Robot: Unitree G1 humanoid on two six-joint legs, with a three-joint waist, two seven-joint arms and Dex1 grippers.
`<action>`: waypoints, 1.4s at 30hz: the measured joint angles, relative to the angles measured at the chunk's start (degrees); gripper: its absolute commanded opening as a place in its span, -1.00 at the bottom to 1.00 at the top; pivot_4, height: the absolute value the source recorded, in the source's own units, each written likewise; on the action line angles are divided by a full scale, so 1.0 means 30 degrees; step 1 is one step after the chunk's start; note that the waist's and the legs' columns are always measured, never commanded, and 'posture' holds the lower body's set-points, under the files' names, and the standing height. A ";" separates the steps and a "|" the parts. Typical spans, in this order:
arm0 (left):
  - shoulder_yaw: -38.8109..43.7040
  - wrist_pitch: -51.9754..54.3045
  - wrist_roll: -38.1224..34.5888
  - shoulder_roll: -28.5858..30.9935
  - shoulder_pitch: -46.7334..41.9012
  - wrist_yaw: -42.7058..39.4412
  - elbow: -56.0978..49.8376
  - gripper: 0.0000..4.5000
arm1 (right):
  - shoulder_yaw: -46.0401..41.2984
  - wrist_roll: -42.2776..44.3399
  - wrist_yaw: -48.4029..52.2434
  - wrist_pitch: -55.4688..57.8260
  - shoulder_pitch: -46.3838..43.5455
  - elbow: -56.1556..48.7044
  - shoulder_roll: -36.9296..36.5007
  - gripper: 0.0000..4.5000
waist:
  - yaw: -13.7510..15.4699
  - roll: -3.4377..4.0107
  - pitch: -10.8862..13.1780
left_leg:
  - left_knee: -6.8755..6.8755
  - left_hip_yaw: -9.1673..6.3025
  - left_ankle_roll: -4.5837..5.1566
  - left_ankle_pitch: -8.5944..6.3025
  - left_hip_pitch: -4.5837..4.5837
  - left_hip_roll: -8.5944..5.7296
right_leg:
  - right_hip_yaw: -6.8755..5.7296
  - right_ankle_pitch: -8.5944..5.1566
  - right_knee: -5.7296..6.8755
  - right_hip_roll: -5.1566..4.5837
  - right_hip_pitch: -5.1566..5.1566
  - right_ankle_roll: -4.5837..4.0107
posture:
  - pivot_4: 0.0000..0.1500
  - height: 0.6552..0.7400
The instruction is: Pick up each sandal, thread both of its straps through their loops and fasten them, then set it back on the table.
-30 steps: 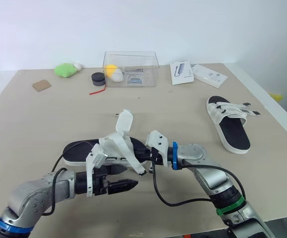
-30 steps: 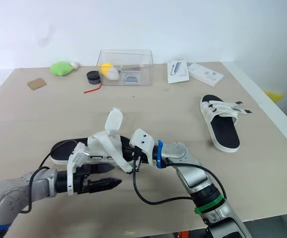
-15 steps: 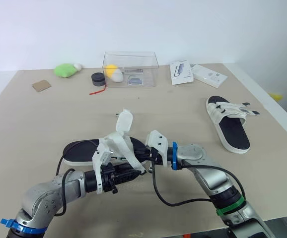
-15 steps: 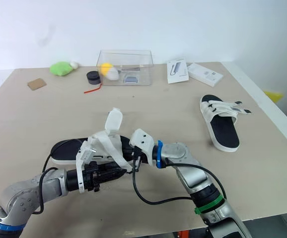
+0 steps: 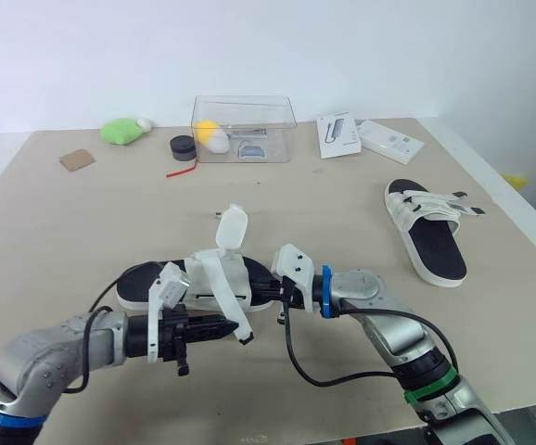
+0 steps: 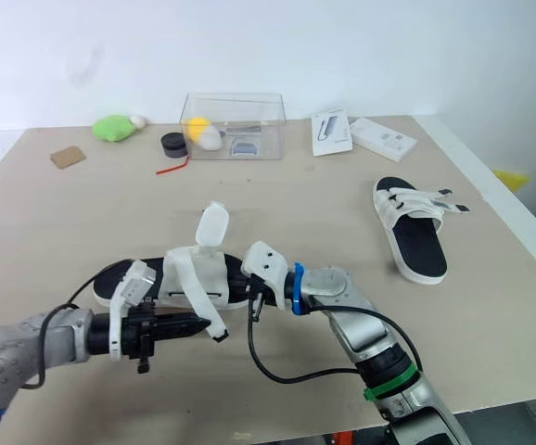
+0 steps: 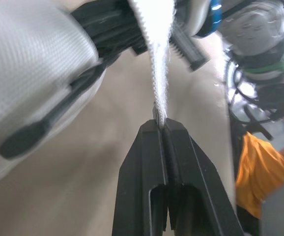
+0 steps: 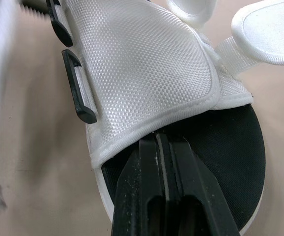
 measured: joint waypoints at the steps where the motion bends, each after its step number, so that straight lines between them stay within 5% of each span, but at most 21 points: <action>1: 0.0268 0.0462 -0.0458 0.0504 -0.0517 -0.0271 0.0137 -0.97 | 0.0009 -0.0005 -0.0001 -0.0014 -0.0004 0.0002 0.0005 -1.00 | 0.0000 -0.0009 0.0006 | 0.0000 -0.0001 0.0000 0.0000 -0.0001 0.0000 | -0.0003 0.0000 0.0000 0.0002 -0.0001 0.0001 | 1.00 1.00; 13: 0.1055 0.4670 -0.2558 0.4445 -0.8023 -0.3451 0.5465 -0.97 | 0.0400 -0.0016 -0.0119 -0.0055 0.0060 -0.0222 0.0144 -1.00 | -0.0151 -0.0027 0.0013 | -0.0118 -0.0002 -0.0003 -0.0001 0.0016 0.0004 | -0.0017 -0.0055 -0.0002 0.0046 -0.0022 -0.0054 | 1.00 1.00; 28: -0.7421 0.0681 0.5946 0.5343 -1.3892 -1.5610 1.4163 -0.97 | 0.0560 -0.0114 -0.0210 -0.0282 -0.0004 -0.0128 0.0469 -1.00 | -0.0364 -0.0034 0.0016 | -0.0200 -0.0088 -0.0003 0.0000 0.0013 0.0036 | -0.0064 -0.0087 0.0034 0.0133 -0.0052 -0.0112 | 1.00 1.00; 42: -1.0950 -0.0416 0.4781 0.5428 -1.5288 -1.5990 1.5512 -0.97 | 0.0556 -0.0149 -0.0553 -0.0163 0.0151 -0.0332 0.0548 -1.00 | -0.0367 -0.0037 0.0014 | -0.0199 -0.0128 -0.0003 0.0000 0.0008 0.0058 | -0.0079 -0.0082 0.0059 0.0155 -0.0055 -0.0101 | 1.00 1.00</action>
